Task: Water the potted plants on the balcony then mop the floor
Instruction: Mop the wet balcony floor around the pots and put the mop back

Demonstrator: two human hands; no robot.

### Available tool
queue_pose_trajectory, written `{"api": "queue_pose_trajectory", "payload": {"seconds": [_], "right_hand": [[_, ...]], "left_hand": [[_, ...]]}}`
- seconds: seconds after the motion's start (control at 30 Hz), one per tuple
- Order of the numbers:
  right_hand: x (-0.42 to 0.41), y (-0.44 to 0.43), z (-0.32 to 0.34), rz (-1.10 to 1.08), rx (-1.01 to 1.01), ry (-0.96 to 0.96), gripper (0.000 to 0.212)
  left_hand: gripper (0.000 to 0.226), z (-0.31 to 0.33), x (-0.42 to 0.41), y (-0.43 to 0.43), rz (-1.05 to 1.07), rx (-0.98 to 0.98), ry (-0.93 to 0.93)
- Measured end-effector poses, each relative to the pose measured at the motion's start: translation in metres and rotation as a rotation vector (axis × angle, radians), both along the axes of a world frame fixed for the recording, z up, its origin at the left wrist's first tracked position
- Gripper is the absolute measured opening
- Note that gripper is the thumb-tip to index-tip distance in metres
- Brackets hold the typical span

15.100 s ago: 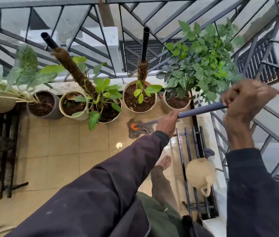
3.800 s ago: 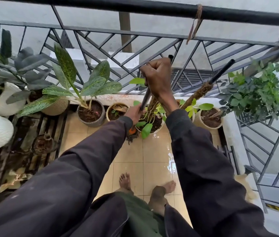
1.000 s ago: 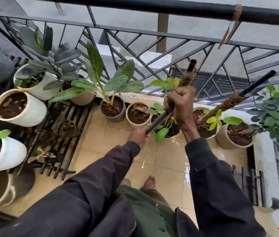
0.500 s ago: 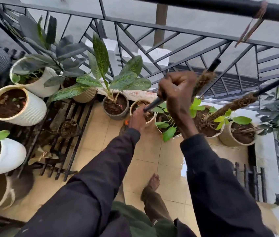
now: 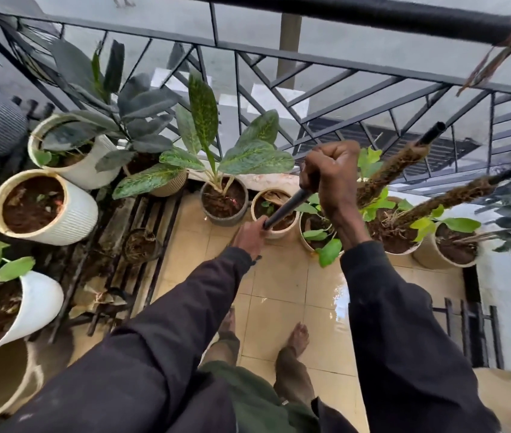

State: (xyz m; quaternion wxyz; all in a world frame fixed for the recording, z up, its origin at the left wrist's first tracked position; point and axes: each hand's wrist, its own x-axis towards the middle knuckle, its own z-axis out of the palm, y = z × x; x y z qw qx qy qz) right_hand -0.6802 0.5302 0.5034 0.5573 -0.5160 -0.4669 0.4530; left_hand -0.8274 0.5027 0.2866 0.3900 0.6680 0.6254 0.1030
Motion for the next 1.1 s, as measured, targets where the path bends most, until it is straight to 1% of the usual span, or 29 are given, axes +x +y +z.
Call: {"api": "queue_pose_trajectory", "payload": {"seconds": [0.07,0.13,0.23,0.33,0.43,0.5,0.57,0.63,0.7,0.77,0.87,0.97,1.1], "right_hand": [[-0.008,0.0,-0.004,0.025,-0.018,0.045,0.038],[-0.018,-0.002,-0.005,0.048,-0.038,0.09,0.04],[-0.027,0.0,0.005,0.052,0.025,0.113,0.04],[-0.038,0.013,0.03,0.062,0.138,0.084,0.035],[-0.046,0.03,0.056,0.038,0.203,0.055,0.032],[-0.048,0.039,0.065,0.018,0.239,0.02,0.032],[-0.051,0.047,0.06,-0.039,0.262,-0.075,0.03],[-0.058,0.05,0.039,-0.107,0.226,-0.177,0.026],[-0.063,0.051,0.018,-0.146,0.154,-0.181,0.033],[-0.066,0.056,0.012,-0.153,0.118,-0.17,0.035],[-0.066,0.062,0.02,-0.128,0.091,-0.165,0.031],[-0.068,0.062,0.024,-0.103,0.07,-0.125,0.031],[-0.07,0.053,0.019,-0.072,0.036,-0.067,0.031]], "left_hand": [[0.018,0.0,-0.013,-0.016,-0.001,-0.019,0.0],[0.016,0.009,-0.023,-0.033,-0.01,-0.008,0.02],[0.014,0.018,-0.032,-0.041,0.016,0.047,0.027],[0.014,0.033,-0.031,-0.016,0.037,0.141,-0.011],[0.02,0.048,-0.023,0.018,0.05,0.222,-0.06],[0.021,0.054,-0.016,0.044,0.03,0.214,-0.068],[0.019,0.052,-0.014,0.073,-0.019,0.143,-0.099],[0.02,0.041,-0.018,0.098,-0.108,0.046,-0.085],[0.024,0.027,-0.024,0.112,-0.19,-0.017,-0.031],[0.026,0.02,-0.026,0.115,-0.207,-0.004,0.002],[0.024,0.022,-0.022,0.111,-0.173,0.051,0.0],[0.02,0.03,-0.032,0.103,-0.207,0.047,0.001],[0.025,0.028,-0.057,0.077,-0.224,0.016,-0.013]]}}
